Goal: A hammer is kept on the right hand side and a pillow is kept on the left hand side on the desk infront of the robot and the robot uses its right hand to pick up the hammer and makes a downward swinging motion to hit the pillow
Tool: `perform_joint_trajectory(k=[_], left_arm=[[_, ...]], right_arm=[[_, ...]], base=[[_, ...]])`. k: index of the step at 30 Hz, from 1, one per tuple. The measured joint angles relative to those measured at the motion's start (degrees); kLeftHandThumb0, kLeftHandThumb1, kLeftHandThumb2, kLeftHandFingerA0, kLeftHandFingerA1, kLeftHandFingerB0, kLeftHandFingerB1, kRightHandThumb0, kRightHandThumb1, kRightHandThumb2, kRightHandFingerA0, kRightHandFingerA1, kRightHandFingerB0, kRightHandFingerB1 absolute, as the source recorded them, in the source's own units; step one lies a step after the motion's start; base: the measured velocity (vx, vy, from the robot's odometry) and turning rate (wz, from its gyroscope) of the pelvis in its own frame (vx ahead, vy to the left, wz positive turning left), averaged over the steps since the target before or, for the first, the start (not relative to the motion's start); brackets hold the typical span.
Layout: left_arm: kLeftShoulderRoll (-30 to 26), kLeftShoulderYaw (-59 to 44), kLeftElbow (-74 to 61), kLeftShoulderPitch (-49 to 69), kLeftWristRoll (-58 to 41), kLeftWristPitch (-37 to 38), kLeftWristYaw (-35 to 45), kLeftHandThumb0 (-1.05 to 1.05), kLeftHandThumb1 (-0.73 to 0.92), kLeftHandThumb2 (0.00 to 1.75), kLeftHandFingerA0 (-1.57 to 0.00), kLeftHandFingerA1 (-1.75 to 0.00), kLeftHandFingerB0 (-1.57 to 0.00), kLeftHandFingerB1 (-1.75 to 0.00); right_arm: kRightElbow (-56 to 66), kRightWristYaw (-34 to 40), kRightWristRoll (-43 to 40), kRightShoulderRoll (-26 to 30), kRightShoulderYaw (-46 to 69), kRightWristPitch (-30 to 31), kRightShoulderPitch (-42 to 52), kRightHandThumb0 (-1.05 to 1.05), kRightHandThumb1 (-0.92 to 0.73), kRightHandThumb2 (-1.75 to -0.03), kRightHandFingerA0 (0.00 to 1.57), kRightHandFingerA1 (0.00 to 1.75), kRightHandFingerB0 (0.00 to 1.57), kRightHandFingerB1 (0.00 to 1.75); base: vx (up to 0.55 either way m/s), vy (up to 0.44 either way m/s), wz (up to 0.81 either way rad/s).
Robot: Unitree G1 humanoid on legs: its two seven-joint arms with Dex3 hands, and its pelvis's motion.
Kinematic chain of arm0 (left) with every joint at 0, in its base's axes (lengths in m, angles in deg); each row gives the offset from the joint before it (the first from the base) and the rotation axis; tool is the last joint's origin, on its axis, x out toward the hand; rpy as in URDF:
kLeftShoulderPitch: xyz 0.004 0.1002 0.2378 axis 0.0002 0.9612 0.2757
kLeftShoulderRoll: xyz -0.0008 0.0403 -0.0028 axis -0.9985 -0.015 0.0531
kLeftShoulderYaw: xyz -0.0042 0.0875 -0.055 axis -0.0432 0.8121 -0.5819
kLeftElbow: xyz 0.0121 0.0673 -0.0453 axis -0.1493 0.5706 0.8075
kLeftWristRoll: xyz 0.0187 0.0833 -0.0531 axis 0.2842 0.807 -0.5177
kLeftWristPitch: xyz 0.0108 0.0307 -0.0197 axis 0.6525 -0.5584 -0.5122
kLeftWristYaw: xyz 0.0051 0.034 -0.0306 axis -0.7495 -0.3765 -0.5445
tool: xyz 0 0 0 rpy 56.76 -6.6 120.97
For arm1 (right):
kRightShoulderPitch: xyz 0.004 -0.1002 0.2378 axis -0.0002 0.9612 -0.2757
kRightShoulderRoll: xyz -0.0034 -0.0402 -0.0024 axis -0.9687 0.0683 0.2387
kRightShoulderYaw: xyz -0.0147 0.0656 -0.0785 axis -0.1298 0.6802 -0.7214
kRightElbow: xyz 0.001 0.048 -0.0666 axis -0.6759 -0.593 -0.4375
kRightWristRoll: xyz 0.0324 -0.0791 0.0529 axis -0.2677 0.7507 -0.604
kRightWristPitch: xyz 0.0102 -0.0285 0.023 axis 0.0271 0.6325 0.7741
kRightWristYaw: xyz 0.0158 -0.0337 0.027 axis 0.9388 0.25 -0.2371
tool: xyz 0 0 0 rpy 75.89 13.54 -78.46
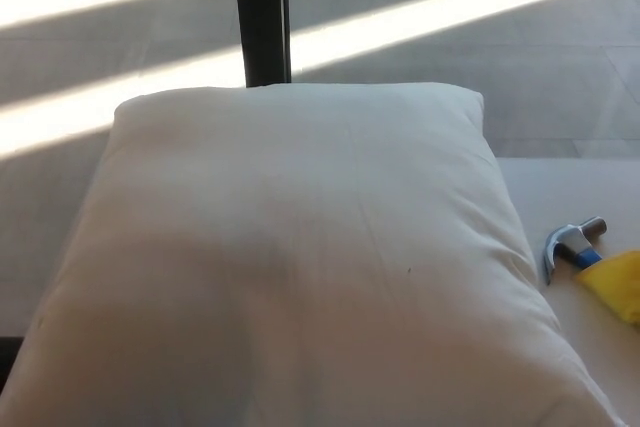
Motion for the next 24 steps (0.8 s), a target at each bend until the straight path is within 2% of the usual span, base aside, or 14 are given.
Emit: perform_joint_trajectory(k=[1, 6, 7, 8, 9, 11, 12, 13, 14, 19, 20, 21, 22, 24], left_arm=[[0.00, -0.03, 0.02, -0.23, 0.00, -0.03, 0.00, -0.66, 0.72, 0.61, -0.70, -0.59, -0.55, -0.49], [-0.15, 0.40, 0.20, -0.88, 0.22, -0.23, 0.01, -0.69, 0.73, 0.62, -0.66, -0.56, -0.48, -0.46], [-0.18, 0.86, 0.20, -0.87, 0.34, -0.23, 0.04, -0.68, 0.73, 0.62, -0.66, -0.55, -0.49, -0.46], [-0.20, 1.26, 0.21, -0.92, 0.43, -0.23, 0.02, -0.66, 0.73, 0.62, -0.63, -0.55, -0.46, -0.47], [-0.20, 1.43, 0.21, -0.97, 0.45, -0.25, 0.03, -0.67, 0.73, 0.63, -0.63, -0.56, -0.46, -0.47], [-0.30, 1.44, 0.20, -0.88, 0.39, -0.28, 0.20, -0.67, 0.72, 0.61, -0.64, -0.56, -0.48, -0.48], [-0.50, 1.40, 0.23, -0.68, 0.37, -0.32, 0.31, -0.66, 0.72, 0.61, -0.64, -0.56, -0.48, -0.48], [-0.70, 1.31, 0.27, -0.67, 0.34, -0.40, 0.35, -0.66, 0.72, 0.61, -0.64, -0.56, -0.48, -0.48], [-0.84, 1.24, 0.30, -0.76, 0.32, -0.48, 0.37, -0.66, 0.73, 0.62, -0.64, -0.54, -0.46, -0.46], [-1.15, 1.28, 0.30, -0.79, 0.35, -0.52, 0.36, -0.63, 0.73, 0.62, -0.63, -0.57, -0.47, -0.48], [-1.15, 1.27, 0.29, -0.76, 0.33, -0.54, 0.37, -0.64, 0.57, 0.96, -0.57, -0.66, -0.40, -0.58], [-1.15, 1.22, 0.31, -0.76, 0.31, -0.64, 0.41, -0.66, 0.59, 0.97, -0.58, -0.64, -0.40, -0.57], [-1.14, 1.28, 0.32, -0.82, 0.34, -0.73, 0.40, -0.65, 0.75, 0.62, -0.62, -0.54, -0.45, -0.46], [-1.14, 1.54, 0.30, -0.90, 0.38, -0.84, 0.40, -0.65, 0.72, 0.61, -0.70, -0.57, -0.53, -0.48]], right_arm=[[1.77, -0.02, -0.04, 0.23, -0.90, 0.44, 0.40, -0.54, -0.75, -0.63, 0.16, 0.53, 0.09, 0.32], [-0.80, 2.49, -0.53, 2.84, -2.83, 1.93, -3.00, -0.64, -0.69, -0.61, 0.13, 0.55, 0.13, 0.43], [-0.66, 3.09, -0.48, 2.35, -3.76, 1.80, -2.57, -0.38, -0.45, -1.00, 0.02, 0.54, 0.00, 0.51], [-0.90, 3.19, -0.50, 2.07, -4.44, 1.59, -1.94, -0.67, -0.69, -0.62, 0.02, 0.55, 0.09, 0.36], [-1.04, 3.07, -0.47, 1.76, -5.18, 1.06, -1.09, -0.64, -0.47, -0.89, 0.00, 0.51, 0.04, 0.34], [-1.29, 2.39, -0.24, 0.78, -6.95, -0.50, 1.36, -0.66, -0.47, -0.88, 0.00, 0.53, 0.02, 0.38], [-1.41, 1.95, -0.18, -0.20, -7.83, -1.40, 2.85, -0.65, -0.70, -0.63, 0.02, 0.47, 0.05, 0.27], [-1.35, 1.56, -0.27, -0.94, -8.38, -2.27, 3.86, -0.65, -0.70, -0.63, 0.02, 0.47, 0.05, 0.27], [-1.05, 1.35, -0.28, -1.22, -8.79, -2.78, 4.27, -0.68, -0.50, -0.92, 0.01, 0.46, 0.03, 0.25], [-1.49, -0.88, -1.01, -1.98, -9.78, -5.48, 5.63, -0.72, -0.50, -0.91, 0.00, 0.26, 0.00, 0.23], [-1.59, -1.29, -1.15, -1.98, -10.05, -5.88, 5.79, -0.72, -0.50, -0.91, 0.00, 0.26, 0.00, 0.22], [-1.61, -1.71, -1.26, -1.98, -10.47, -6.13, 5.82, -0.71, -0.50, -0.90, 0.00, 0.25, 0.00, 0.22], [-1.61, -2.04, -1.33, -1.98, -10.82, -6.26, 5.82, -0.84, -0.53, -0.88, 0.00, 0.14, 0.05, 0.05], [-1.61, -2.92, -1.48, -1.98, -11.65, -6.48, 5.82, -0.77, -0.53, -0.91, 0.00, 0.21, 0.00, 0.12]], base=[[0.00, 0.000, 0.00], [0.00, 0.000, -0.02], [0.00, 0.000, 0.00], [0.00, 0.000, 0.00], [0.00, 0.000, 0.00], [0.00, 0.000, 0.00], [0.00, 0.000, 0.00], [0.00, 0.000, 0.00], [0.00, 0.000, 0.00], [0.00, 0.000, 0.00], [0.00, 0.000, 0.00], [0.00, 0.000, 0.00], [0.00, 0.000, 0.00], [0.00, 0.000, 0.00]])
